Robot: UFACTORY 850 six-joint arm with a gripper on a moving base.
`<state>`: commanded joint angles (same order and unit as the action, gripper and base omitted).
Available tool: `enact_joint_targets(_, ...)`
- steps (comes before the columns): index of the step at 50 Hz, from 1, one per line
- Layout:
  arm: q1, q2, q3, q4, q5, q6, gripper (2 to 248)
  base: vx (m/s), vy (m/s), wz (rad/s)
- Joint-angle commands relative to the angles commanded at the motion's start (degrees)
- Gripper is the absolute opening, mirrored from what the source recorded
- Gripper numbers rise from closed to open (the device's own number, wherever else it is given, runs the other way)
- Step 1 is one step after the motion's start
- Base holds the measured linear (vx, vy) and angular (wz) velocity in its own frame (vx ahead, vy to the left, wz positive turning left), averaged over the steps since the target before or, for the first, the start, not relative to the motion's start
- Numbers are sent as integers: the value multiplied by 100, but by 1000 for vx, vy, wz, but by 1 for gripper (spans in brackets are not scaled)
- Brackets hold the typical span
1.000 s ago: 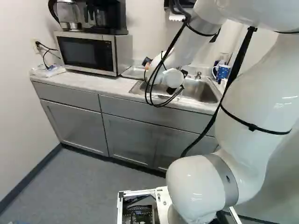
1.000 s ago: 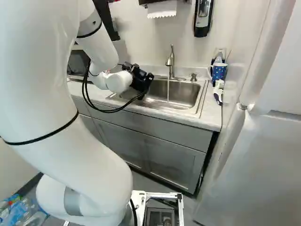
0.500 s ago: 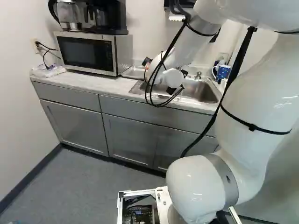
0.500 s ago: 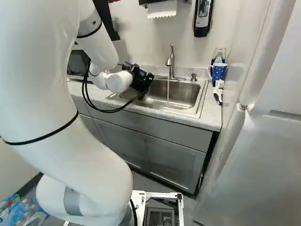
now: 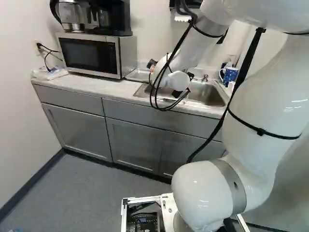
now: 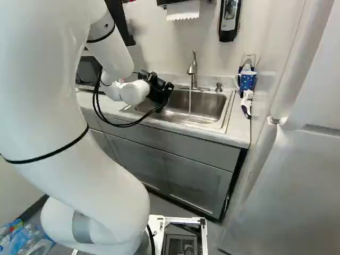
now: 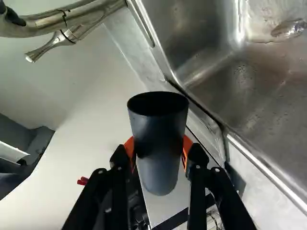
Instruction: Rinse the cup and place it in the tray
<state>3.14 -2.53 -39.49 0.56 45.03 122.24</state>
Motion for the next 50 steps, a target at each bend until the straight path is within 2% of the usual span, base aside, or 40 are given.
enact_joint_targets(4,0,0,0,0,0,-99,116,0,0,0)
enact_joint_targets(11,0,0,0,0,0,-443,116,0,0,0)
enact_joint_targets(50,0,0,0,0,0,-2773,116,0,0,0)
